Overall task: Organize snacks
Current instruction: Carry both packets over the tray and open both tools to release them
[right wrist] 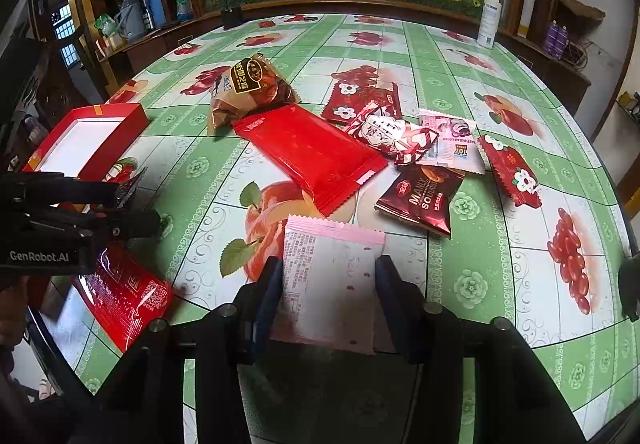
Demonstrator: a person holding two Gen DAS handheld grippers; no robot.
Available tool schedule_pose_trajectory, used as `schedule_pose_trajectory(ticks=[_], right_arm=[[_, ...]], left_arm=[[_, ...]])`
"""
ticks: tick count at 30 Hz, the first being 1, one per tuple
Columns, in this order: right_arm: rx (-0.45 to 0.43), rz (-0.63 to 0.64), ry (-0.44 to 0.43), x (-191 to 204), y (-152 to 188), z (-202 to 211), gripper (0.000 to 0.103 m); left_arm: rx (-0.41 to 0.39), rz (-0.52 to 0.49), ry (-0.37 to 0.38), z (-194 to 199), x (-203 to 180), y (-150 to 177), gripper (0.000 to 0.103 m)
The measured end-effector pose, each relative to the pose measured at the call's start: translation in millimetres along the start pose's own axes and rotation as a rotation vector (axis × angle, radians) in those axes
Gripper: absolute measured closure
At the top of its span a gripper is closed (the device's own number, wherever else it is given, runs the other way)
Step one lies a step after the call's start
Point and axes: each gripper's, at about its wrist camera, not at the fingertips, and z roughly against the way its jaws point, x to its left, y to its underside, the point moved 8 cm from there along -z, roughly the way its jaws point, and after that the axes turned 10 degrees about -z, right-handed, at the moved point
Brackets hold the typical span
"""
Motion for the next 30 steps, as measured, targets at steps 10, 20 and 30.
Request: schedule_pose_trajectory(ticks=[10,20,30], right_arm=[[-0.008,-0.042,-0.117,8,0,4,0.066],[-0.013,-0.08,-0.26,44,-4,11,0.068],[-0.045,0.036,-0.431,151,-32,31,0.068]], left_arm=[[-0.052,0.11,0.11,5,21,-2,0.088],[-0.166,0.055,0.105,50,16,3,0.088],[-0.274,0.245,-0.11,113,125,49,0.088]])
